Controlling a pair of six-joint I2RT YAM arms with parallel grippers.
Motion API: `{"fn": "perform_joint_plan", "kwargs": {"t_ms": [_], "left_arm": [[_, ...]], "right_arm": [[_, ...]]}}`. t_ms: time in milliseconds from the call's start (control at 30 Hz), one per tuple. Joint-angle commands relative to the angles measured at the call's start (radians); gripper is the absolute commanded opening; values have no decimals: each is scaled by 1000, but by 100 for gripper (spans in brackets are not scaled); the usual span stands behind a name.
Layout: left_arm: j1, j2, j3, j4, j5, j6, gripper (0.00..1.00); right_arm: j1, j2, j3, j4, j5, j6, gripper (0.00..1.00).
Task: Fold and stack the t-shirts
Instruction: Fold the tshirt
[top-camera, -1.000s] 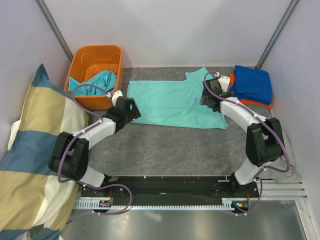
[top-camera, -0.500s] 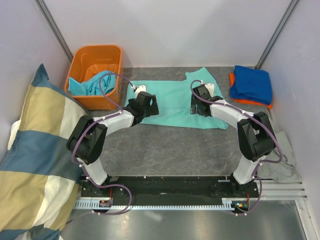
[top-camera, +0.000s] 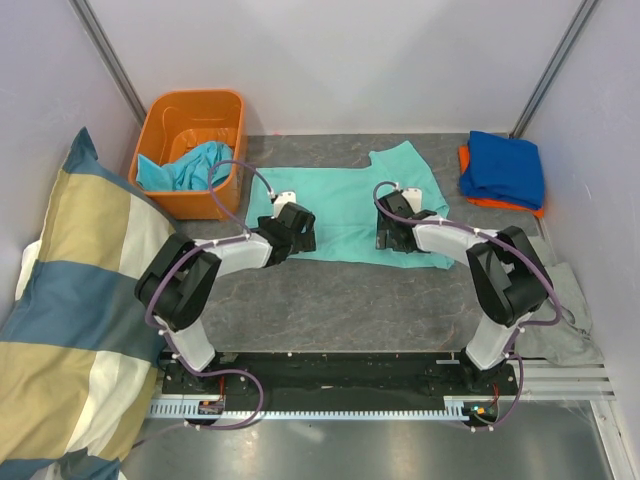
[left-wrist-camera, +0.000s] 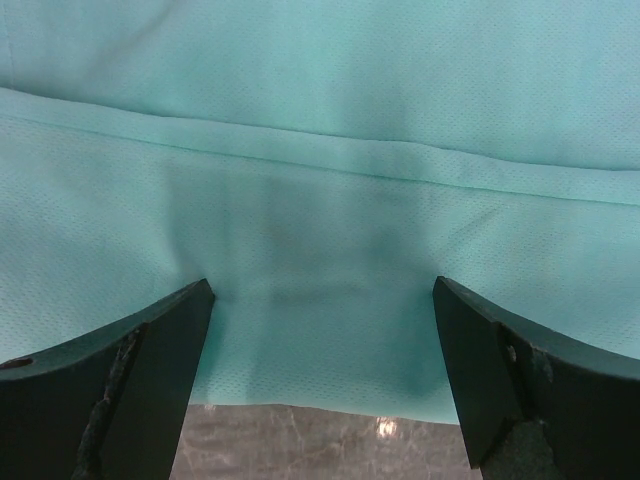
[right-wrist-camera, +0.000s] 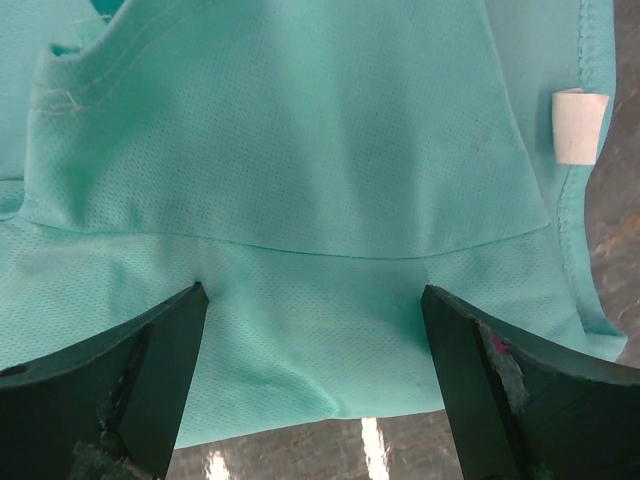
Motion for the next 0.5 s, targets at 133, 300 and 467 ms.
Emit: {"fn": "perform_joint_plan", "kwargs": {"t_ms": [133,300,467], "left_arm": [[-83,-72,-172,-150,16,-140,100],[-177,-150,-211,-236,10,-198,100],[-257,-248,-274,-314,19,-278,100]], "right_arm": [[110,-67,-112,-213,-48,139,98],[190,-110,-132,-316,-56,219,98],[216,-181,-184,-402,-62,302,98]]}}
